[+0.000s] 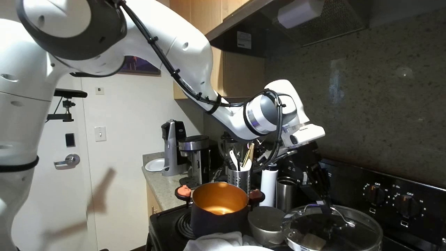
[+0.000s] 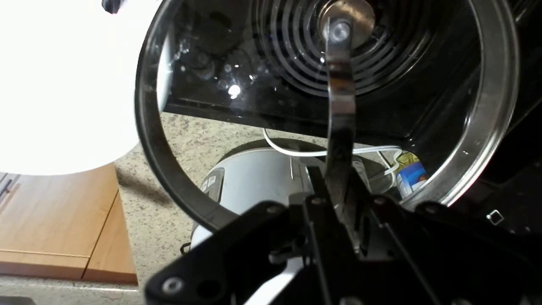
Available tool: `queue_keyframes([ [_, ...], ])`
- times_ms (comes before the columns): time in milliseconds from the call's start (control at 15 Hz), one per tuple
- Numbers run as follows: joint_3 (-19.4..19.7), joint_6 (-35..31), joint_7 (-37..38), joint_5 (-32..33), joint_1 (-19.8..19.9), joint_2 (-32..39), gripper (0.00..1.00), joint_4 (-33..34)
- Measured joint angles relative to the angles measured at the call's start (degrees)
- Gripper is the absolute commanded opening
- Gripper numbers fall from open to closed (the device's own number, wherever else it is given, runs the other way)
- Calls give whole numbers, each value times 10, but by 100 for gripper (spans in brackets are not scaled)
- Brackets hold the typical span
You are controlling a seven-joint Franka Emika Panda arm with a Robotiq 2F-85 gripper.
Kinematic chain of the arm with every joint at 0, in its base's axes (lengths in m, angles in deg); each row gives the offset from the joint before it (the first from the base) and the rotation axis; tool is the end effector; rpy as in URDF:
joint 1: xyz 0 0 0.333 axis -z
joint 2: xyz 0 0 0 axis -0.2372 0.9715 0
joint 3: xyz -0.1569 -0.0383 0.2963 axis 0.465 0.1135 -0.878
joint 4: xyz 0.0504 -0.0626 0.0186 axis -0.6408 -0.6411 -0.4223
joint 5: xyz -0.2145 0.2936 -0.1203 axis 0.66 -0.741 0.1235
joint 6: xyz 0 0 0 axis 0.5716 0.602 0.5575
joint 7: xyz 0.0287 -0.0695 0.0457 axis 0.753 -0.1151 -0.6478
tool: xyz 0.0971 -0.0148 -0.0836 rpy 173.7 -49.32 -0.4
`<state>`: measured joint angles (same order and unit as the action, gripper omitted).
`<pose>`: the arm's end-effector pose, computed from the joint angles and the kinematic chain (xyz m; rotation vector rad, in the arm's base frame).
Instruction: Uncover the pot
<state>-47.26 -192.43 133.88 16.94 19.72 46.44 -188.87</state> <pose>0.6062 -0.2321 0.3898 2.0702 -1.8922 0.5107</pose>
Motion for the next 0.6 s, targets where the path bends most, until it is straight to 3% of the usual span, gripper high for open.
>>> queue_keyframes([
  [600,19,43,0,-61,12,85,5,73],
])
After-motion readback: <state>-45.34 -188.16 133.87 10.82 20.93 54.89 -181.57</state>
